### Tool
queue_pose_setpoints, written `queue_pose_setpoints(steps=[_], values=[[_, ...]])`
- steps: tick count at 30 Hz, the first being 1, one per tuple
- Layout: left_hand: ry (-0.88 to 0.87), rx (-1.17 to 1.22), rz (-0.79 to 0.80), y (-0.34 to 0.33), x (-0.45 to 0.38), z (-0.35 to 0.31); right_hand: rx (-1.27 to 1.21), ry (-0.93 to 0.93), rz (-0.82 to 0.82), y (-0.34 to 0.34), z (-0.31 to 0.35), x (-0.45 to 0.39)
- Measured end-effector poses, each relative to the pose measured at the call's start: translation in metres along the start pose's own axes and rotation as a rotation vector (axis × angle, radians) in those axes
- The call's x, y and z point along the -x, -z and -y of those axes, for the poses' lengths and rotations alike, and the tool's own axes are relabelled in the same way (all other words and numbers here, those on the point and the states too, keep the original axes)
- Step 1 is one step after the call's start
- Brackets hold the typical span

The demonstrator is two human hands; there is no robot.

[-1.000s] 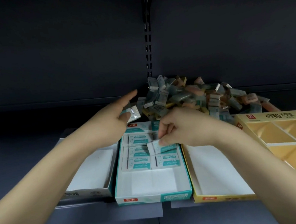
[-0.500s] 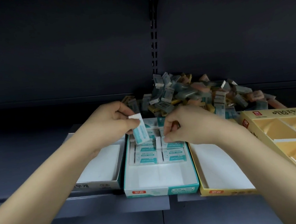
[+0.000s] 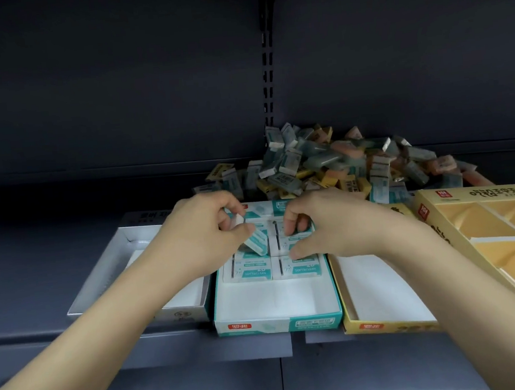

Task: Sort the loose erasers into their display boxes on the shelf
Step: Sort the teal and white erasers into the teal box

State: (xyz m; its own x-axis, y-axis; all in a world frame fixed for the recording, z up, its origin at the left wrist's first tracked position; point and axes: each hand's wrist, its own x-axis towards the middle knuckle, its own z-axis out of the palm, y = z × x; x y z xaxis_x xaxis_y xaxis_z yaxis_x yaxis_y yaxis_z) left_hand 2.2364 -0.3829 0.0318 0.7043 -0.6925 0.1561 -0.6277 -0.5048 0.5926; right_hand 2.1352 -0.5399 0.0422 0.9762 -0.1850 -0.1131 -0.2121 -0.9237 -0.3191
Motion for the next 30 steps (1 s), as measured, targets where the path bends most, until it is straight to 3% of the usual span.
queue_pose_setpoints(steps=[3, 7, 11, 17, 21, 30], values=[[-0.008, -0.093, -0.02, 0.0, 0.003, 0.001, -0.008, -0.004, -0.016, -0.001, 0.0, 0.001], [-0.1, -0.404, -0.053, 0.0, 0.004, 0.004, 0.007, -0.004, -0.035, -0.002, 0.0, 0.002], [-0.133, -0.549, 0.015, -0.001, 0.004, 0.003, -0.019, -0.017, -0.032, -0.001, -0.002, 0.003], [-0.165, -0.482, 0.002, 0.004, 0.003, 0.005, -0.024, -0.028, -0.051, 0.003, -0.004, 0.001], [-0.245, -0.563, 0.116, 0.003, 0.0, 0.005, 0.007, -0.039, -0.042, 0.001, -0.003, 0.001], [-0.293, -0.489, 0.131, -0.008, -0.008, 0.015, 0.042, -0.022, -0.044, -0.001, -0.005, 0.0]])
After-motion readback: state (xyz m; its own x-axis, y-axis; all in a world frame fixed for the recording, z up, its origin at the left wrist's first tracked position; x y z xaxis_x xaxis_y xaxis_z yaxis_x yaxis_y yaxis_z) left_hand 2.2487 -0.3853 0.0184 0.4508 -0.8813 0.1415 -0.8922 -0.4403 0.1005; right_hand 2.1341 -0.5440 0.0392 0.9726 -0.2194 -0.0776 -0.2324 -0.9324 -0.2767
